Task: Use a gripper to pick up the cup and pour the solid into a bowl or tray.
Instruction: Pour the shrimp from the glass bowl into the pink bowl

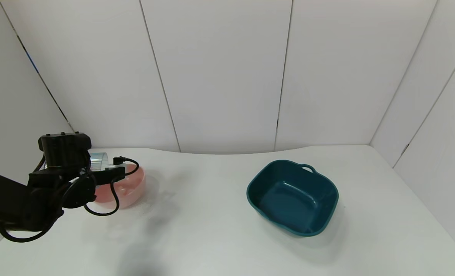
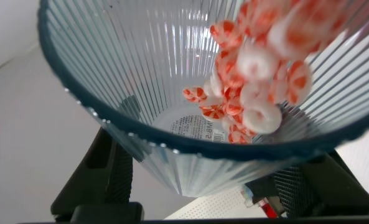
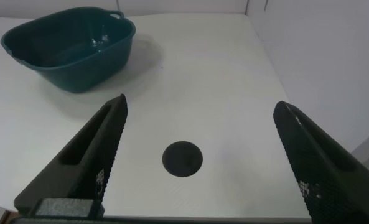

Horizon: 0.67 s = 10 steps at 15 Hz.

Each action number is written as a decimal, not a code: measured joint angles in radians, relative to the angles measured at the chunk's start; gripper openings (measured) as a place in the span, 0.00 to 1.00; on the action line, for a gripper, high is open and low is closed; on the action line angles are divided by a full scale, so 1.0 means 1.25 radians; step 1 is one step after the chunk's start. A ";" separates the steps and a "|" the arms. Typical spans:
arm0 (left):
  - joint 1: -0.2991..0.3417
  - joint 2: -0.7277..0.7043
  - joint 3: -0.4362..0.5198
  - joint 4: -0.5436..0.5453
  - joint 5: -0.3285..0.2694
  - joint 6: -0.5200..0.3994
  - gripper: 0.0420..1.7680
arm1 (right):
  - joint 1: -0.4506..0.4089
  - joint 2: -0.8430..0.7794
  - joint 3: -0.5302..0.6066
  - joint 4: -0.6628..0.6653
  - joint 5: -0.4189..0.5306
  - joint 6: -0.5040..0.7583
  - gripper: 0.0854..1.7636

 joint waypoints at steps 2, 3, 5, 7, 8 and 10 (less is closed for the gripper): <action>-0.009 0.004 -0.005 0.000 0.015 0.007 0.70 | 0.000 0.000 0.000 0.000 0.000 0.000 0.97; -0.012 0.007 -0.007 0.000 0.031 0.015 0.70 | 0.000 0.000 0.000 0.000 0.001 0.000 0.97; -0.018 0.011 -0.011 0.000 0.069 0.033 0.70 | 0.000 0.000 0.000 0.000 0.000 0.000 0.97; -0.025 0.013 -0.014 0.000 0.084 0.049 0.70 | 0.000 0.000 0.000 0.000 0.000 0.000 0.97; -0.028 0.013 -0.018 0.001 0.090 0.053 0.70 | 0.000 0.000 0.000 0.000 0.000 0.000 0.97; -0.033 0.014 -0.024 0.000 0.117 0.068 0.70 | 0.000 0.000 0.000 0.000 0.000 0.000 0.97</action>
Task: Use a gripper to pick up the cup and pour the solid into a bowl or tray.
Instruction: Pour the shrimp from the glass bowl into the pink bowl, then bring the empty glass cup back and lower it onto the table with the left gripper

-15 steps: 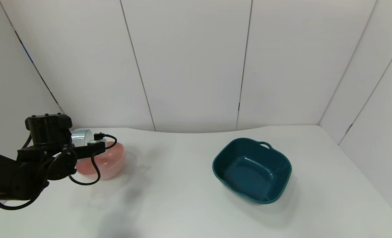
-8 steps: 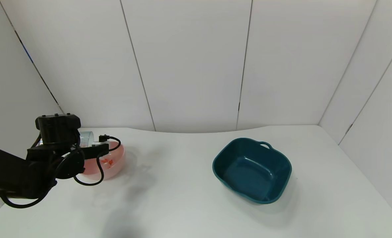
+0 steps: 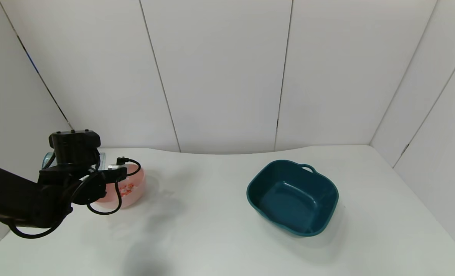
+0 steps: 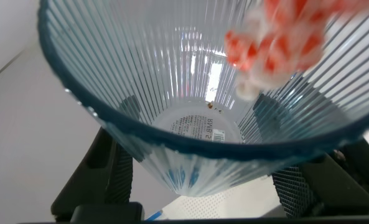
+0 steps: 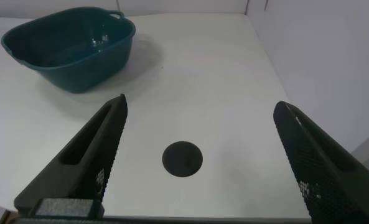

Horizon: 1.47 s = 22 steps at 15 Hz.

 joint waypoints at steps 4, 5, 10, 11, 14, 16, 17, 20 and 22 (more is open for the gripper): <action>-0.012 0.000 -0.005 0.000 0.024 0.016 0.70 | 0.000 0.000 0.000 0.000 0.001 0.000 0.97; -0.012 0.000 -0.005 0.000 0.025 0.020 0.70 | 0.000 0.000 0.000 0.000 0.000 0.000 0.97; -0.013 0.000 -0.005 0.000 0.025 0.023 0.70 | 0.000 0.000 0.000 0.000 0.000 0.000 0.97; -0.013 0.000 -0.005 0.000 0.024 0.023 0.70 | 0.000 0.000 0.000 0.000 0.000 0.000 0.97; -0.012 0.000 -0.002 0.000 0.024 0.022 0.70 | 0.000 0.000 0.000 0.000 0.000 0.000 0.97; -0.012 0.000 -0.002 0.000 0.024 0.022 0.70 | 0.000 0.000 0.000 0.000 0.000 0.000 0.97; -0.013 -0.001 -0.002 0.000 0.023 0.022 0.70 | 0.000 0.000 0.000 0.000 0.000 0.000 0.97; -0.012 -0.004 -0.001 -0.008 0.017 0.010 0.70 | 0.000 0.000 0.000 0.000 0.000 0.000 0.97; -0.008 -0.012 0.006 -0.061 -0.008 0.008 0.70 | 0.000 0.000 0.000 0.000 0.000 0.000 0.97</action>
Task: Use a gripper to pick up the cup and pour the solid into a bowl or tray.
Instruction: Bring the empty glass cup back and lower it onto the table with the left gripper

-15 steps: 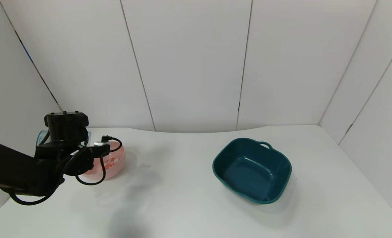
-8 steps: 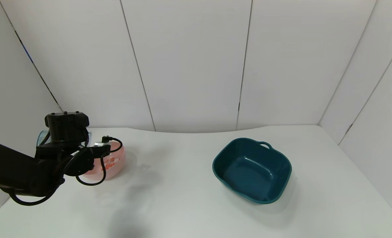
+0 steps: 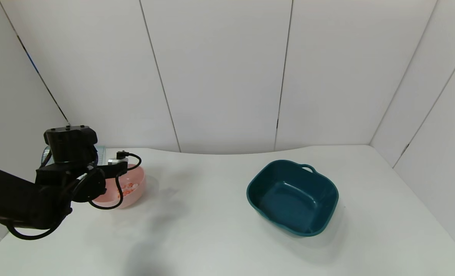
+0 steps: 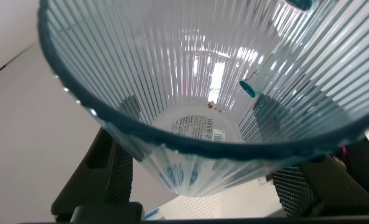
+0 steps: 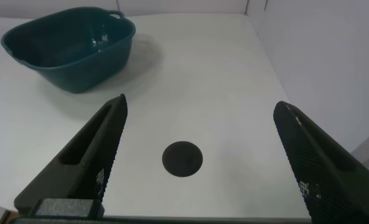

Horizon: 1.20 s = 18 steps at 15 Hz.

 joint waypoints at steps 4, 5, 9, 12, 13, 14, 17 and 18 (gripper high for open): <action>0.027 -0.007 0.014 -0.088 -0.048 -0.058 0.70 | 0.000 0.000 0.000 0.000 0.001 0.000 0.97; 0.032 -0.007 0.015 -0.087 -0.065 -0.100 0.70 | 0.000 0.000 0.000 0.000 0.001 0.000 0.97; 0.053 -0.008 0.021 -0.080 -0.161 -0.238 0.70 | -0.001 0.000 0.000 0.000 0.001 0.000 0.97; 0.061 -0.007 0.019 -0.019 -0.256 -0.386 0.70 | 0.000 0.000 0.000 0.000 0.001 0.000 0.97; 0.063 -0.008 0.014 0.006 -0.300 -0.431 0.70 | 0.000 0.000 0.000 0.000 0.001 0.000 0.97; 0.066 -0.010 0.009 0.014 -0.336 -0.460 0.70 | 0.000 0.000 0.000 0.000 0.001 0.000 0.97; 0.081 -0.017 -0.011 0.027 -0.379 -0.518 0.70 | 0.000 0.000 0.000 0.000 0.001 0.000 0.97; 0.083 -0.019 -0.019 0.044 -0.398 -0.550 0.70 | 0.000 0.000 0.000 0.000 0.001 0.000 0.97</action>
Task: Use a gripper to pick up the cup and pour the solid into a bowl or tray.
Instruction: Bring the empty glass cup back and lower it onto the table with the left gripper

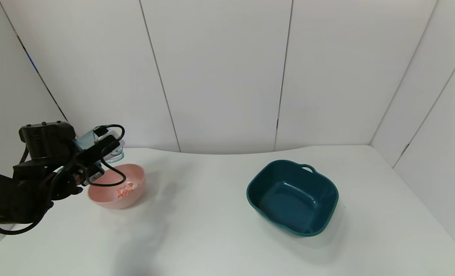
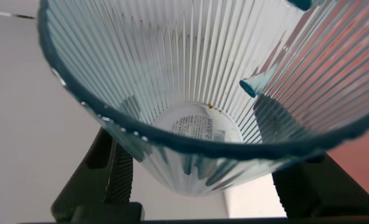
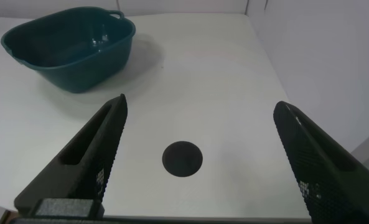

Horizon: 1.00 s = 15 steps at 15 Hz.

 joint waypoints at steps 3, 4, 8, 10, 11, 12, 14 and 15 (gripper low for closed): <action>0.001 -0.028 -0.015 0.109 -0.122 -0.110 0.70 | 0.000 0.000 0.000 0.000 0.000 0.000 0.97; 0.000 -0.041 -0.024 0.152 -0.152 -0.143 0.70 | 0.000 0.000 0.000 0.000 0.000 0.000 0.97; -0.028 -0.091 -0.076 0.284 -0.244 -0.303 0.70 | 0.000 0.000 0.000 0.000 0.000 0.000 0.97; -0.068 -0.106 -0.102 0.328 -0.265 -0.404 0.70 | 0.000 0.000 0.000 0.000 0.000 0.000 0.97; -0.086 -0.108 -0.109 0.334 -0.275 -0.442 0.70 | 0.000 0.000 0.000 0.000 0.000 0.000 0.97; -0.103 -0.108 -0.114 0.336 -0.284 -0.475 0.70 | 0.000 0.000 0.000 0.000 0.000 0.000 0.97; -0.139 -0.103 -0.121 0.331 -0.295 -0.562 0.70 | 0.000 0.000 0.000 0.000 0.000 0.000 0.97; -0.159 -0.099 -0.125 0.330 -0.297 -0.610 0.70 | 0.000 0.000 0.000 0.000 0.000 0.000 0.97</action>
